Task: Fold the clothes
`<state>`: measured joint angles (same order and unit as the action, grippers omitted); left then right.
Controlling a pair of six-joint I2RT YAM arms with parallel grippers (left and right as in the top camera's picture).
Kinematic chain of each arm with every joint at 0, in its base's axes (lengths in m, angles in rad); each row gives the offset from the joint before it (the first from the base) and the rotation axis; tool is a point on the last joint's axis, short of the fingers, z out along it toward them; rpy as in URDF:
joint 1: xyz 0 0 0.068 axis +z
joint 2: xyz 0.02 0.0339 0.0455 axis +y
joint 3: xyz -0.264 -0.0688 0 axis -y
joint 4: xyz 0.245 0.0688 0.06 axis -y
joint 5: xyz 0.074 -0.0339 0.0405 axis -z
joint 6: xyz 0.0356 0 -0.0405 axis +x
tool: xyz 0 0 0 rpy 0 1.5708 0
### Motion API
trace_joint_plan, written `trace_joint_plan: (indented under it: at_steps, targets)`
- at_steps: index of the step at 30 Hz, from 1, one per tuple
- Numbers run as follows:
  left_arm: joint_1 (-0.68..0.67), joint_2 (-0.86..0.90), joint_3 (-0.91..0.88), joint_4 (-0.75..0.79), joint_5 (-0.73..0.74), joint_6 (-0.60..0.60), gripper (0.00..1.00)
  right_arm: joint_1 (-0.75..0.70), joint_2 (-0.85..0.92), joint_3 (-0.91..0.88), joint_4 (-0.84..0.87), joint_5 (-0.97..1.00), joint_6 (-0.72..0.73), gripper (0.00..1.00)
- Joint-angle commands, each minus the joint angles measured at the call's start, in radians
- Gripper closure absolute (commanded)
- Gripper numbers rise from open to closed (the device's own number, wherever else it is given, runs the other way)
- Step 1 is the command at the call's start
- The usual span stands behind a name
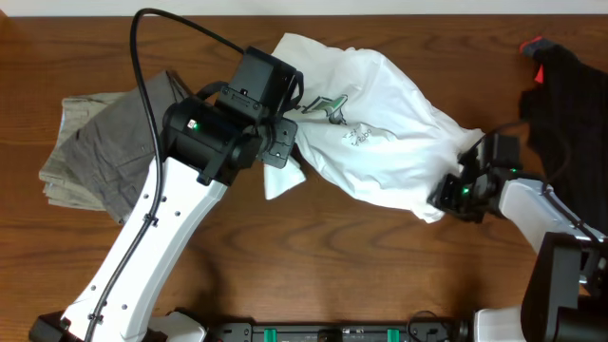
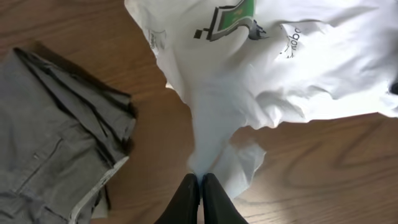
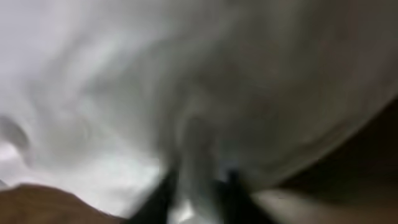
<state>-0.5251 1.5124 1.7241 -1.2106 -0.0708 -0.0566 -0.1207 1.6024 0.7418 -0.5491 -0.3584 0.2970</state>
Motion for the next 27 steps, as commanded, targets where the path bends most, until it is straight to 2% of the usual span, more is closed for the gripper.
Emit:
trace_joint_plan:
  at_steps: [1, 4, 7, 11, 17, 22, 27]
  targets:
    - [0.004, -0.005, -0.005, -0.020, -0.064, -0.016, 0.94, 0.013, 0.003, -0.010, -0.010, -0.145, 0.010, 0.99]
    - [0.004, -0.008, -0.005, -0.042, -0.105, -0.016, 0.94, -0.006, -0.039, 0.053, -0.085, -0.302, -0.031, 0.99]
    - [0.004, -0.027, -0.003, -0.072, -0.129, -0.016, 0.94, -0.037, -0.113, 0.177, -0.272, -0.395, -0.105, 0.99]
    - [0.004, -0.083, -0.003, -0.077, -0.129, -0.016, 0.94, -0.063, -0.212, 0.359, -0.495, -0.376, -0.153, 0.99]
    - [0.004, -0.182, -0.003, -0.080, -0.139, -0.005, 0.94, -0.103, -0.317, 0.618, -0.729, -0.163, -0.126, 0.99]
    - [0.005, -0.203, -0.003, -0.061, -0.178, 0.006, 0.94, -0.119, -0.317, 0.666, -0.707, -0.030, -0.110, 0.97]
    - [0.005, -0.125, -0.003, -0.037, -0.178, 0.037, 0.94, -0.119, -0.191, 0.663, -0.608, -0.031, -0.106, 0.96]
